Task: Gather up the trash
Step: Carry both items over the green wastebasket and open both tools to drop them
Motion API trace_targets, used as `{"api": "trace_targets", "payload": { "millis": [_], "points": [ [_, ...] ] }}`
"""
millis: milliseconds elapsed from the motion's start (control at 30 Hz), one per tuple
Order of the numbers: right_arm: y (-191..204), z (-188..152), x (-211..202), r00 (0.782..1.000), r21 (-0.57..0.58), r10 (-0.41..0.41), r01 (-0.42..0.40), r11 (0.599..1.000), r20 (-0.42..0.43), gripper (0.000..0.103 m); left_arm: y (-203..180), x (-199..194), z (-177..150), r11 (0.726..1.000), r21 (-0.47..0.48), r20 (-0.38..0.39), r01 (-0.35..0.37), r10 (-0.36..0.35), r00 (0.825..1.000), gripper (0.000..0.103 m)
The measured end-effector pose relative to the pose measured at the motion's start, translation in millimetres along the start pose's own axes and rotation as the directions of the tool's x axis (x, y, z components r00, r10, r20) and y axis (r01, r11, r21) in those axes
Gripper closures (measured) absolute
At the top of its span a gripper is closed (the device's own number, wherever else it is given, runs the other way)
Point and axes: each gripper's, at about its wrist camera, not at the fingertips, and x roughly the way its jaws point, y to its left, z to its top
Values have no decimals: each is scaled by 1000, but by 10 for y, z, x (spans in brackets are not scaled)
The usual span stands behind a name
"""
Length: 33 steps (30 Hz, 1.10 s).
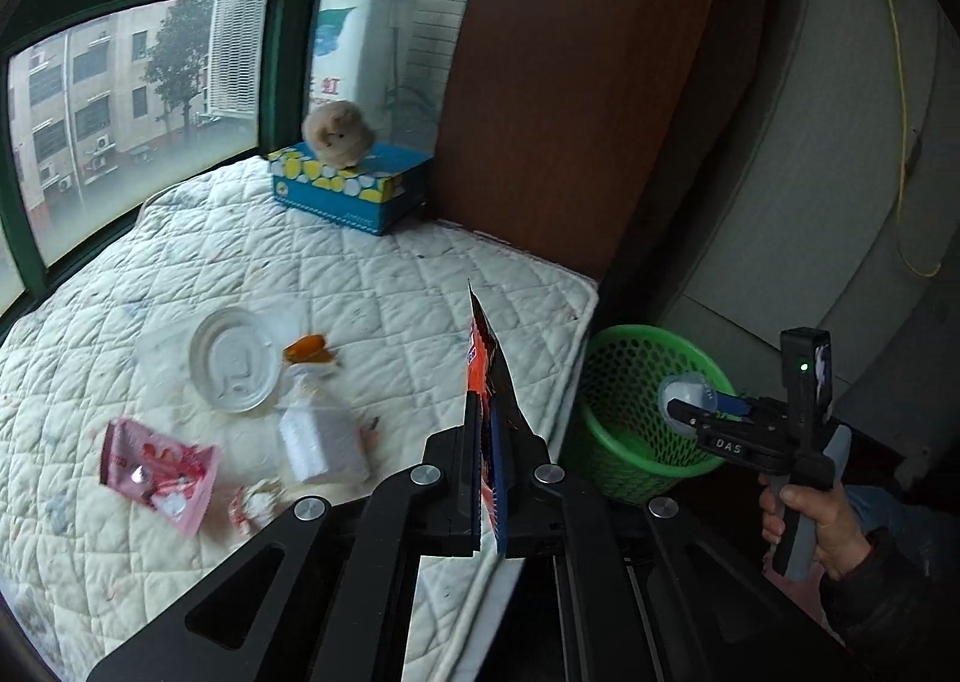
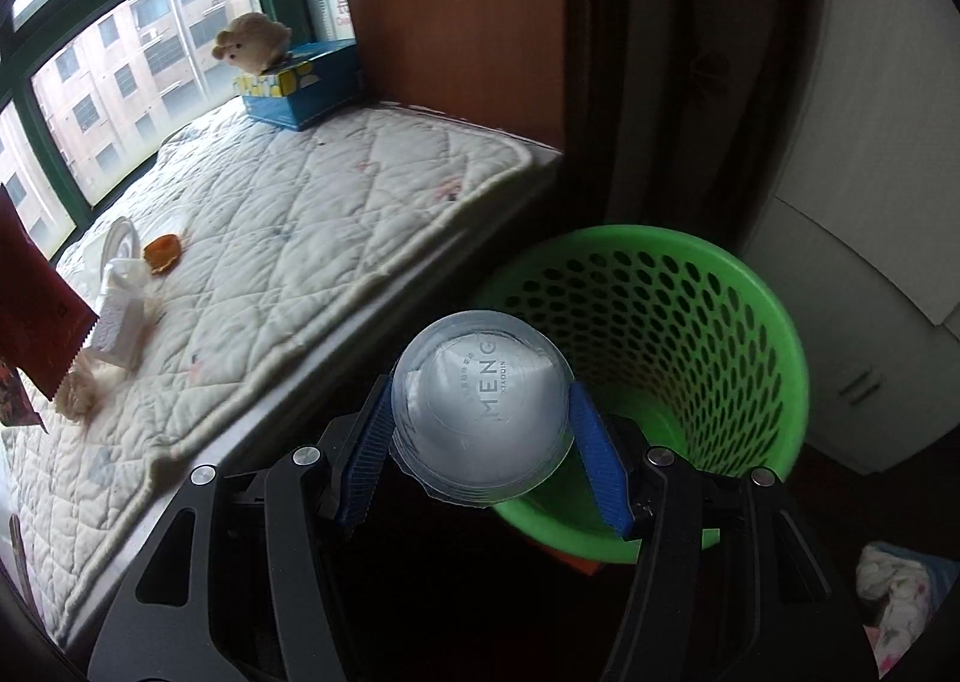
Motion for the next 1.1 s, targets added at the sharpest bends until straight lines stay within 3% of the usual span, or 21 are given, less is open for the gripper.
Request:
{"api": "trace_targets", "payload": {
  "millis": [267,400,533,700,1000,1033,1100],
  "points": [
    [-523,-140,158,998,34,-45,46,998,-47,44,-749,881,378,990,58,-78,131,-126,989,100],
    [-701,-187,215,998,68,-28,32,997,-60,42,-1078,1269,442,983,78,-128,165,-154,980,100],
    [-840,-191,214,998,82,-36,40,996,-51,34,-1359,1648,476,977,96,-179,188,-169,969,100],
    [-1016,-202,141,998,103,-48,51,993,-27,30,-1600,2021,432,973,117,-228,202,-171,959,100],
    [-1194,-237,21,997,138,-73,75,988,-14,29,-1767,2504,266,969,78,-329,235,-197,924,98],
    [-1201,-237,8,997,140,-74,75,987,-15,29,-1767,2527,253,969,75,-334,235,-197,922,93],
    [-1205,-230,-44,997,139,-78,79,987,-12,29,-1753,2577,233,972,58,-334,228,-196,922,60]
  ]
}}
